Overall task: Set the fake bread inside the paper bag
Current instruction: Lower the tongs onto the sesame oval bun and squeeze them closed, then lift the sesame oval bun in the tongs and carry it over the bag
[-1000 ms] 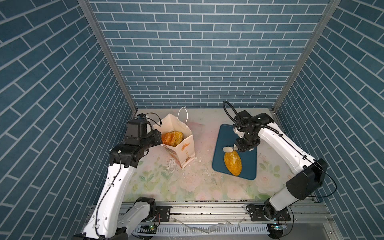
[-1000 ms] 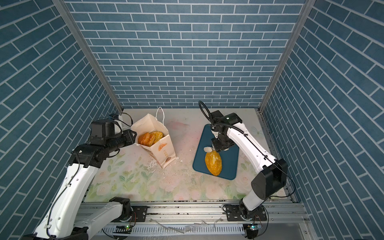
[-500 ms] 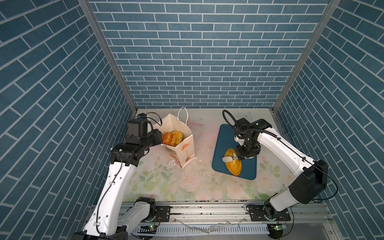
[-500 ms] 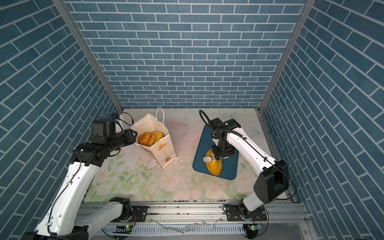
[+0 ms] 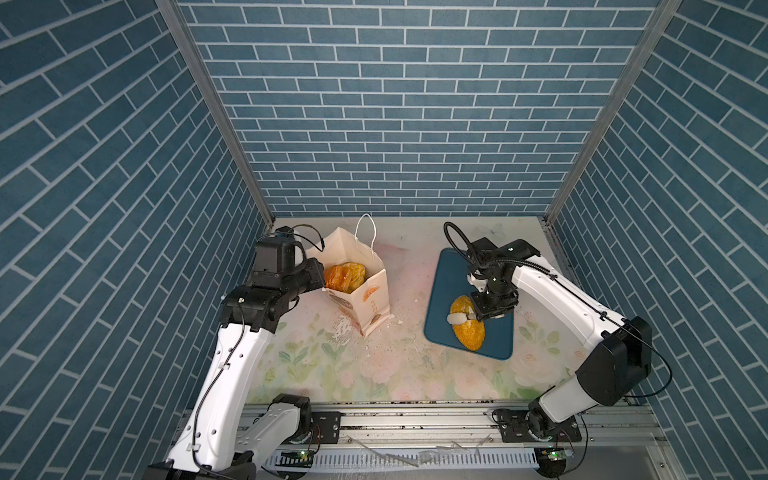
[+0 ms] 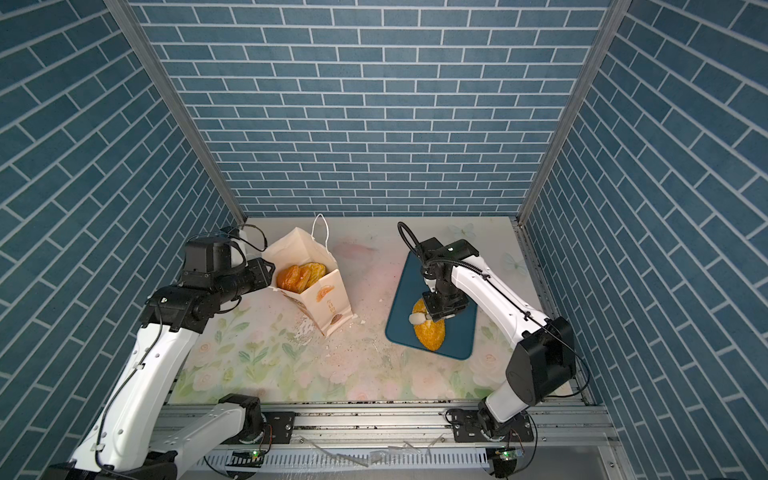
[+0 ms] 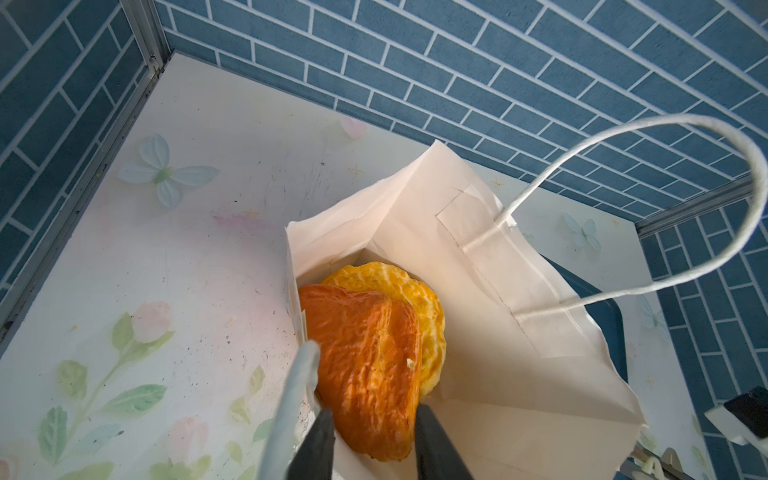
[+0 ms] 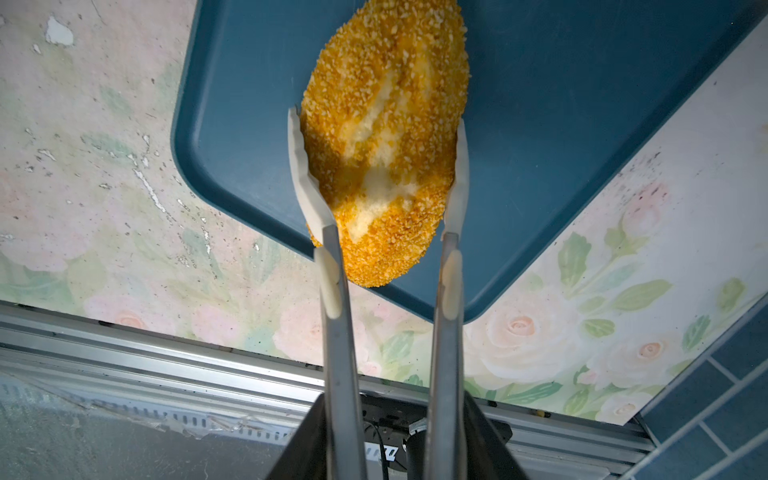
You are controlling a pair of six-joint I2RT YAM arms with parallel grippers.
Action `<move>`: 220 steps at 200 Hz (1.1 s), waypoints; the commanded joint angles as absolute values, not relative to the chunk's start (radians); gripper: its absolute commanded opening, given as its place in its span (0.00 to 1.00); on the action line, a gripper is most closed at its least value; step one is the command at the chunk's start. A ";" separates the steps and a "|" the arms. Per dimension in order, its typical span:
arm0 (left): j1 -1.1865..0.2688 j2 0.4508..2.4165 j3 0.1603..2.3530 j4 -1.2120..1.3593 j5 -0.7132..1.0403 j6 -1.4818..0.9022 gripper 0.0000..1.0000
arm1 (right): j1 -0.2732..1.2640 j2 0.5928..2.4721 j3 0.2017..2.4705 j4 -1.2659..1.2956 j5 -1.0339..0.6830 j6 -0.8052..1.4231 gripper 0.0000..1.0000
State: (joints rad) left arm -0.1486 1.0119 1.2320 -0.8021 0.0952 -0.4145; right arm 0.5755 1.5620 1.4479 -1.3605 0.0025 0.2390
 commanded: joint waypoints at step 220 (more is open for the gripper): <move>-0.144 0.937 1.235 -0.828 0.057 -0.416 0.35 | 0.750 1.469 2.064 -1.065 0.061 0.002 0.33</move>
State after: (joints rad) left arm -0.1486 0.9531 1.2373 -0.8104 0.0788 -0.4141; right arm 0.7036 1.4311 1.9495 -1.2121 0.0490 0.1036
